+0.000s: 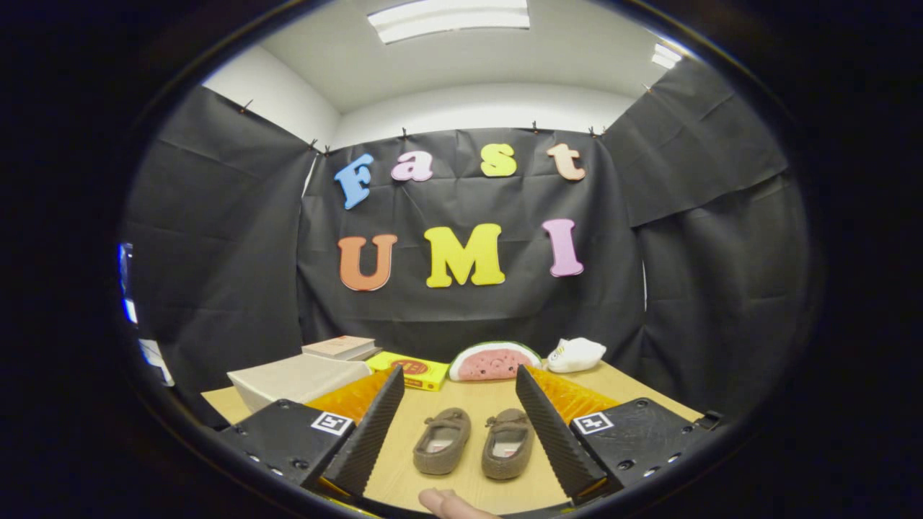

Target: Open the storage box then place both shoes into the box .Put the left shoe in first, then the right shoe, with the right side of both shoes facing outward in a uniform manner.

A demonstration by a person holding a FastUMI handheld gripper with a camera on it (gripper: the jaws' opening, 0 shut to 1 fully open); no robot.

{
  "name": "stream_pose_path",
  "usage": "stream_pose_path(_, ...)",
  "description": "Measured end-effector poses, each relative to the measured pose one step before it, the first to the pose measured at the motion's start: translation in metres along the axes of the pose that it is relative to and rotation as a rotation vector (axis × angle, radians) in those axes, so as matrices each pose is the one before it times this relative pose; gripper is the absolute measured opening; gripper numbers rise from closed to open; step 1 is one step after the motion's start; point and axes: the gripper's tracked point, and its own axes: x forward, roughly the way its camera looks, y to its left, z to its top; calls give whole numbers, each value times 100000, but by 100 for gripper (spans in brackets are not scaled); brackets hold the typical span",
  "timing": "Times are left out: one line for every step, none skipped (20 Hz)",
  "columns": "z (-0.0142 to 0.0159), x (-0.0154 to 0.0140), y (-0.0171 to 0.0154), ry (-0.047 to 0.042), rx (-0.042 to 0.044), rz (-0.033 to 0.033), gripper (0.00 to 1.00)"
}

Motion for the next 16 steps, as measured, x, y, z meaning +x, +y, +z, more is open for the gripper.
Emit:
stream_pose_path(46, 442, 512, 920, 1548, 1014, 94)
stream_pose_path(262, 562, 664, 853, 1712, 1572, 94)
stream_pose_path(72, 522, 318, 1372, 665, 849, 94)
stream_pose_path(287, 594, 310, 366, 171, 876, 94)
stream_pose_path(293, 587, 135, 260, 227, 234, 94)
stream_pose_path(134, 760, 383, 123, 493, 945, 95)
stream_pose_path(-281, 743, 466, 1088, 921, 808, 95)
stream_pose_path(-435, 777, 734, 1858, 1746, 1855, 95)
stream_pose_path(-473, 823, 1176, 1897, 1851, 2981, 95)
stream_pose_path(-610, 869, 1179, 2479, 1694, 3335, 95)
stream_pose_path(-652, 1066, 997, 2402, 1009, 3255, 95)
stream_pose_path(-555, 1076, 855, 2450, 364, 2683, 95)
stream_pose_path(-365, 1063, 520, 1702, -76, 1710, 95)
stream_pose_path(-472, 1051, 411, 1670, 182, 1820, 95)
stream_pose_path(-609, 1088, 199, 2396, 1456, 657, 95)
stream_pose_path(-723, 1000, 278, 2436, 3663, 1925, 95)
